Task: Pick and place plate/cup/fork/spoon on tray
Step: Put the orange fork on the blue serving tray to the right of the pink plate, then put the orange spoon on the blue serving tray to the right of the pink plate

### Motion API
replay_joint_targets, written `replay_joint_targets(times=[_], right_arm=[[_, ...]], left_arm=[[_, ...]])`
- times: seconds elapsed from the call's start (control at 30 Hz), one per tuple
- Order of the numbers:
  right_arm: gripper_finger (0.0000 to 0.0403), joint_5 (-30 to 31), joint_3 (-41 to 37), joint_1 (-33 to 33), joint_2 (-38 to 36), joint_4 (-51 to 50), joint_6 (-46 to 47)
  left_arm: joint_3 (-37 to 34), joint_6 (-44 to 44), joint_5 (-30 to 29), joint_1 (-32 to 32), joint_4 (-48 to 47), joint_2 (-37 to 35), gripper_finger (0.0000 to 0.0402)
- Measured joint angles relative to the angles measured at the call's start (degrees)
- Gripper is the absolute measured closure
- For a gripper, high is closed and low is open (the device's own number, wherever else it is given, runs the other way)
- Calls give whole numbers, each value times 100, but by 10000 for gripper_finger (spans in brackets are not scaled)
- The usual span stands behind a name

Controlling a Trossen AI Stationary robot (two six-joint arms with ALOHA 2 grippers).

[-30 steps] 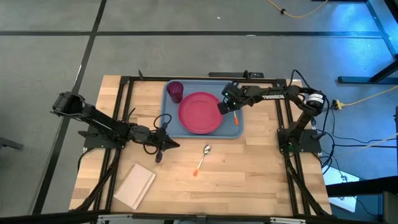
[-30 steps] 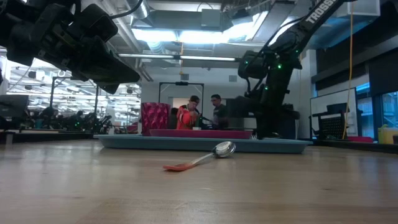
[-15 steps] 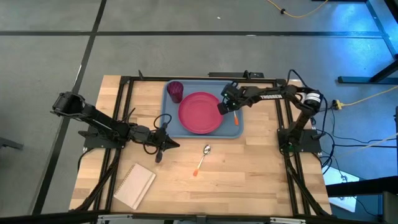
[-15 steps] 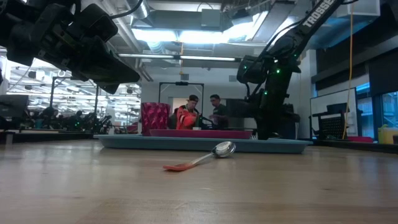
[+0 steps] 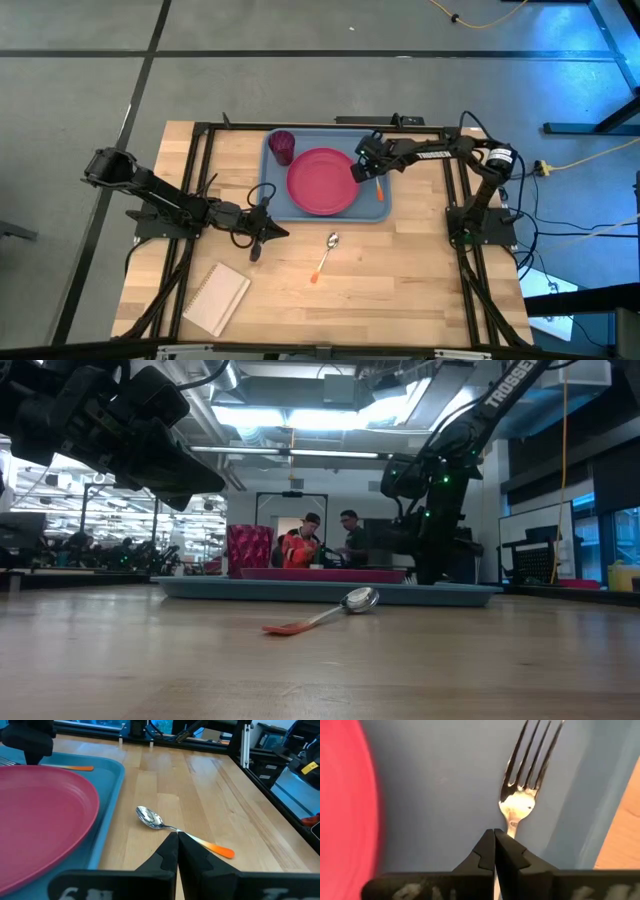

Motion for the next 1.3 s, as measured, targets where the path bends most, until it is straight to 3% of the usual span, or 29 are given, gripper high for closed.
replay_joint_targets(times=[0.43, 0.63, 0.9, 1.07, 1.3], right_arm=[[398, 398, 6, -55, 1, -46, -5], [398, -501, 375, -3, -117, -160, -244], [398, 6, 1261, 425, -838, -1790, -443], [398, -362, 1414, 1339, -1397, -2744, 641], [398, -24, 1149, 3476, -1588, -2909, 1805]], left_arm=[[0, 0, 0, 1, 0, 0, 401], [0, 0, 0, 2, 0, 0, 401], [2, 0, 0, 0, 7, -1, 401], [2, 0, 1, 2, 0, 0, 401], [2, 26, 0, 2, -2, 0, 401]])
